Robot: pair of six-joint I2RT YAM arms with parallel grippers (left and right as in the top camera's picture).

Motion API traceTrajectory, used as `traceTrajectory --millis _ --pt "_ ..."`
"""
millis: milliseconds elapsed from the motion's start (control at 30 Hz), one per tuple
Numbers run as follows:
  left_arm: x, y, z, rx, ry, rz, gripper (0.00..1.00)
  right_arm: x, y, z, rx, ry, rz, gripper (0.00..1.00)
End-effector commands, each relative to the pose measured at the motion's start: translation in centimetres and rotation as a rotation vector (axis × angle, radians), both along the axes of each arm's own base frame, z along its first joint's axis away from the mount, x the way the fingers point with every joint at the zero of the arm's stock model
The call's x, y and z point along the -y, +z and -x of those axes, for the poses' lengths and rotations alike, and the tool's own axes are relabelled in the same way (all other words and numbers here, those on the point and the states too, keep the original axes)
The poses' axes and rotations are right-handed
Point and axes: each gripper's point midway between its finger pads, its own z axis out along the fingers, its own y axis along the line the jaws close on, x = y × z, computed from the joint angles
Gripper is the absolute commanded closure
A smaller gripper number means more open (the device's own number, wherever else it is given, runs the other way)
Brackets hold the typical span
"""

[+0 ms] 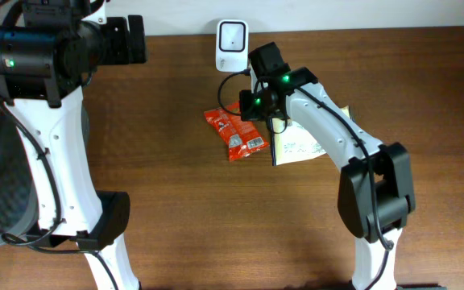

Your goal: Scan the item barcode

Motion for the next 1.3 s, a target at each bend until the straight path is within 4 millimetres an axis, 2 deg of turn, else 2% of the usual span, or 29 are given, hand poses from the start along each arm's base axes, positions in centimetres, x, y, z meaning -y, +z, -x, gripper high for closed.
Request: traceTrajectory --millis 0,100,167,233,267,333,367,433,467,533,567,600,700,800,867,933,967,1067,1100,1133,1200,1233,1267 --pt "-0.2 0.6 0.3 0.016 0.006 0.0 0.01 -3.5 -3.3 2.2 -0.118 0.081 -0.075 0.96" --pt "-0.2 0.6 0.3 0.016 0.006 0.0 0.01 -2.5 -9.0 2.8 -0.171 0.031 0.087 0.96" --pt "-0.2 0.6 0.3 0.016 0.006 0.0 0.01 -2.6 -9.6 3.3 -0.196 0.039 0.09 0.96" --pt "-0.2 0.6 0.3 0.016 0.006 0.0 0.01 -3.4 -6.4 3.2 -0.193 0.052 0.019 0.96" --pt "-0.2 0.6 0.3 0.016 0.006 0.0 0.01 -3.3 -3.6 2.5 -0.158 0.05 -0.001 0.96" --pt "-0.2 0.6 0.3 0.016 0.006 0.0 0.01 -2.2 0.5 0.8 -0.083 0.019 0.007 0.96" --pt "-0.2 0.6 0.3 0.016 0.006 0.0 0.01 -1.4 0.6 0.2 -0.062 -0.001 0.042 0.96" --pt "-0.2 0.6 0.3 0.016 0.006 0.0 0.01 1.6 -2.1 -0.5 -0.044 -0.067 0.216 0.96" --pt "-0.2 0.6 0.3 0.016 0.006 0.0 0.01 2.0 -3.3 0.0 -0.068 -0.067 0.236 0.96" --pt "-0.2 0.6 0.3 0.016 0.006 0.0 0.01 2.8 -6.6 2.1 -0.172 -0.125 0.265 0.96" --pt "-0.2 0.6 0.3 0.016 0.006 0.0 0.01 2.3 -8.2 3.3 -0.214 -0.116 0.248 0.96" --pt "-0.2 0.6 0.3 0.016 0.006 0.0 0.01 1.8 -8.6 3.8 -0.227 -0.104 0.236 0.96" --pt "-0.2 0.6 0.3 0.016 0.006 0.0 0.01 0.0 -7.7 4.4 -0.242 -0.071 0.167 0.96" --pt "-0.2 0.6 0.3 0.016 0.006 0.0 0.01 -1.0 -2.8 2.1 -0.129 -0.075 0.108 0.96" --pt "-0.2 0.6 0.3 0.016 0.006 0.0 0.01 -2.0 -1.1 0.3 -0.05 -0.076 0.064 0.96" --pt "-0.2 0.6 0.3 0.016 0.006 0.0 0.01 -2.6 -2.1 -0.7 -0.023 -0.076 0.049 0.96" --pt "-0.2 0.6 0.3 0.016 0.006 0.0 0.01 -2.8 -3.6 -0.7 -0.032 -0.071 0.054 0.96" --pt "-0.2 0.6 0.3 0.016 0.006 0.0 0.01 -4.1 -7.7 0.8 -0.1 -0.034 0.09 0.95" --pt "-0.2 0.6 0.3 0.016 0.006 0.0 0.01 -5.4 -8.1 1.5 -0.097 0.005 0.092 0.93" --pt "-0.2 0.6 0.3 0.016 0.006 0.0 0.01 -7.3 -7.6 1.9 -0.066 0.078 0.064 0.9" --pt "-0.2 0.6 0.3 0.016 0.006 0.0 0.01 -12.4 -6.0 4.7 -0.064 0.322 -0.108 0.88" --pt "-0.2 0.6 0.3 0.016 0.006 0.0 0.01 -14.1 -5.5 6.2 -0.066 0.406 -0.151 0.88" --pt "-0.2 0.6 0.3 0.016 0.006 0.0 0.01 -14.8 -4.7 6.7 -0.053 0.421 -0.154 0.87"
